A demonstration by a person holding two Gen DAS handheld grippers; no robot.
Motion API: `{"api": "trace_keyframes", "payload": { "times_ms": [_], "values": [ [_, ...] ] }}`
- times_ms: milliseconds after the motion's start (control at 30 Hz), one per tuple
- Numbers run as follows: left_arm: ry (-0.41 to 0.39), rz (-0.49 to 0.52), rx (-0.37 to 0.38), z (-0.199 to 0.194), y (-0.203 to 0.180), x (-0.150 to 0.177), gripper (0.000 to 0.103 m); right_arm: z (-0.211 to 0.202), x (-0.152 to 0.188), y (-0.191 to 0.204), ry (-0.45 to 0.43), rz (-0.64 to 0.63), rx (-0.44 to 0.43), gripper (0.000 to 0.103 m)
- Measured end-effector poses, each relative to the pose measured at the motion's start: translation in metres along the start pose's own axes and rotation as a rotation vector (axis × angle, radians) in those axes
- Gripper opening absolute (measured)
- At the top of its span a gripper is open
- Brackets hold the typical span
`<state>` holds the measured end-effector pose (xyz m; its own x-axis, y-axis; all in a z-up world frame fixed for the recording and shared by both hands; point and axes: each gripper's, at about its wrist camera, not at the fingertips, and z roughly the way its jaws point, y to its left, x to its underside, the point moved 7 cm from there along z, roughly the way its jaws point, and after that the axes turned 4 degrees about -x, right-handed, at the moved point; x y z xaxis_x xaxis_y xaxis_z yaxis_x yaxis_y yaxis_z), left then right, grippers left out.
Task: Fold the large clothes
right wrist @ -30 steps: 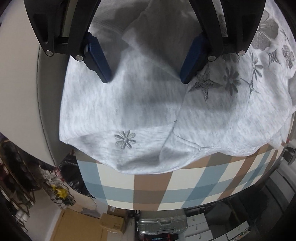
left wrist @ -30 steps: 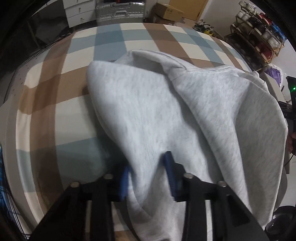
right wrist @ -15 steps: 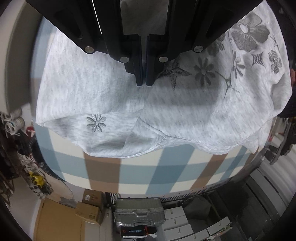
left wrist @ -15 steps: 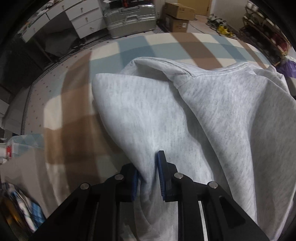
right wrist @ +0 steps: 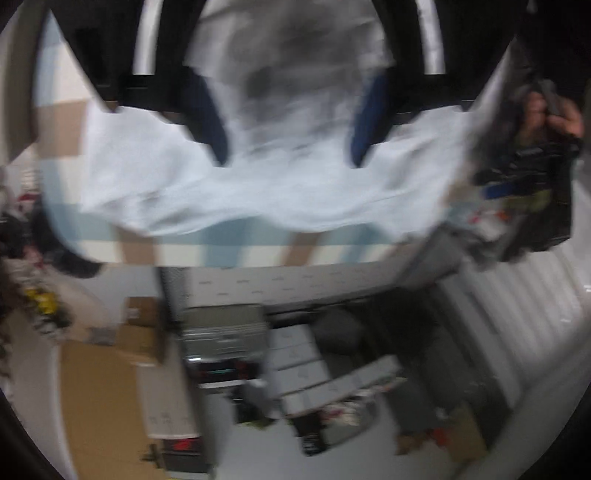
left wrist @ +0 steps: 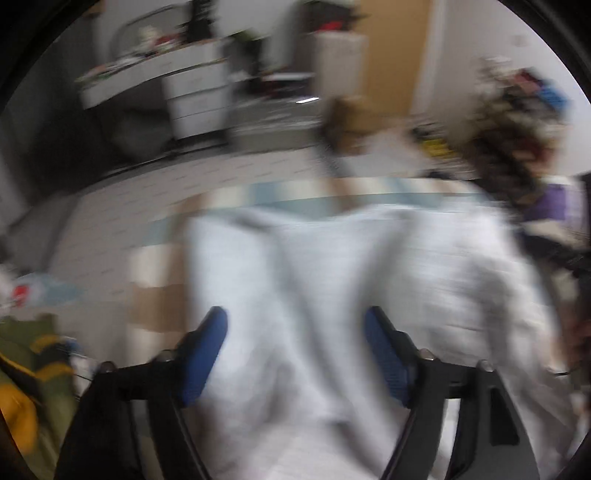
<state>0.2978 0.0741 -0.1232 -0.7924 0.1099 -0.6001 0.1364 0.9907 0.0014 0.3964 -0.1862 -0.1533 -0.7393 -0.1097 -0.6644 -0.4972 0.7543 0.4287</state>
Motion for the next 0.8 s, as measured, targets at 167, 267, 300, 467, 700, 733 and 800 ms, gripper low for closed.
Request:
{"api": "trace_keyframes", "payload": {
  "times_ms": [167,267,300,467,700,733,800],
  "values": [
    [0.06,0.081,0.067,0.009,-0.039,0.034,0.074,0.033,0.071,0.071,0.184,-0.112,-0.034,0.079],
    [0.2,0.034,0.152,0.044,-0.048,0.058,0.074,0.062,0.102,0.077,0.262,-0.139,0.005,0.055],
    [0.24,0.039,0.167,0.056,-0.055,0.068,0.074,0.065,0.106,0.077,0.271,-0.133,-0.004,0.012],
    [0.24,-0.007,0.171,0.062,-0.059,0.057,0.049,0.057,0.088,0.068,0.252,-0.005,-0.055,0.006],
    [-0.092,-0.003,0.261,-0.003,-0.06,-0.013,0.006,-0.012,0.02,0.092,-0.07,-0.087,-0.115,0.006],
    [-0.103,0.007,0.254,-0.004,-0.062,-0.008,0.007,-0.021,0.017,0.088,-0.117,-0.053,-0.145,0.006],
    [-0.062,0.018,0.222,0.017,-0.068,0.015,0.008,-0.017,0.032,0.076,-0.095,0.002,-0.152,0.006]
  ]
}}
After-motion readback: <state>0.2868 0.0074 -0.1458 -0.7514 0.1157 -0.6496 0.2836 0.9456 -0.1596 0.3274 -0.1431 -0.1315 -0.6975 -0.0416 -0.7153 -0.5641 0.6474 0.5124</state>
